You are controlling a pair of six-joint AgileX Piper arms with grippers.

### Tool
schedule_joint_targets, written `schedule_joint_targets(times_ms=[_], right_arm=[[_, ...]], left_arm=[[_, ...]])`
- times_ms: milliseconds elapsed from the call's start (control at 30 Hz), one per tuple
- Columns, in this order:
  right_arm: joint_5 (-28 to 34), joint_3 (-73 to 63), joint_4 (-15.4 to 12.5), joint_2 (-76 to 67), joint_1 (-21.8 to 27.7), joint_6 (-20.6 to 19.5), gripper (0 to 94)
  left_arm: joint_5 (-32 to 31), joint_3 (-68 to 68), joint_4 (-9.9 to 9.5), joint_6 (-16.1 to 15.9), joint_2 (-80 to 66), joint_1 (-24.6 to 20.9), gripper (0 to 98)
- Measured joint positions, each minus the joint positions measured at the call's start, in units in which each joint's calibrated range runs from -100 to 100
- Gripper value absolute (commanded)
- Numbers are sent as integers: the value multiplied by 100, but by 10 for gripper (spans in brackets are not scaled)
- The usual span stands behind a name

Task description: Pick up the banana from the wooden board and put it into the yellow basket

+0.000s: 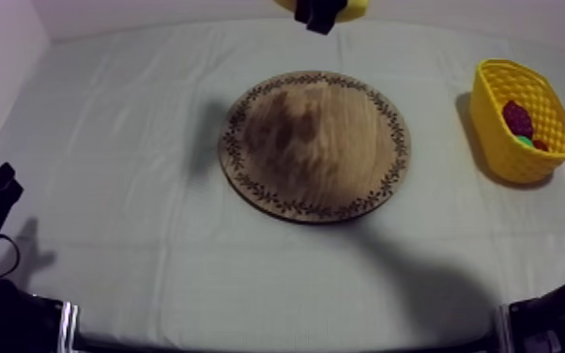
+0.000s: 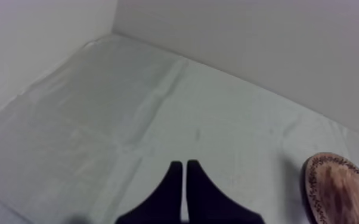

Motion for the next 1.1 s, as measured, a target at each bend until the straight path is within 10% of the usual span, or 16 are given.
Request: schedule_joint_targets(times_ms=[500, 1100], right_arm=[[-135, 566, 149, -310, 432, -533, 213], [-115, 2058, 147, -1133, 2075, -1104, 238]], left_arm=[[0, 0, 0, 0, 0, 0, 1], [0, 0, 0, 0, 0, 0, 1]])
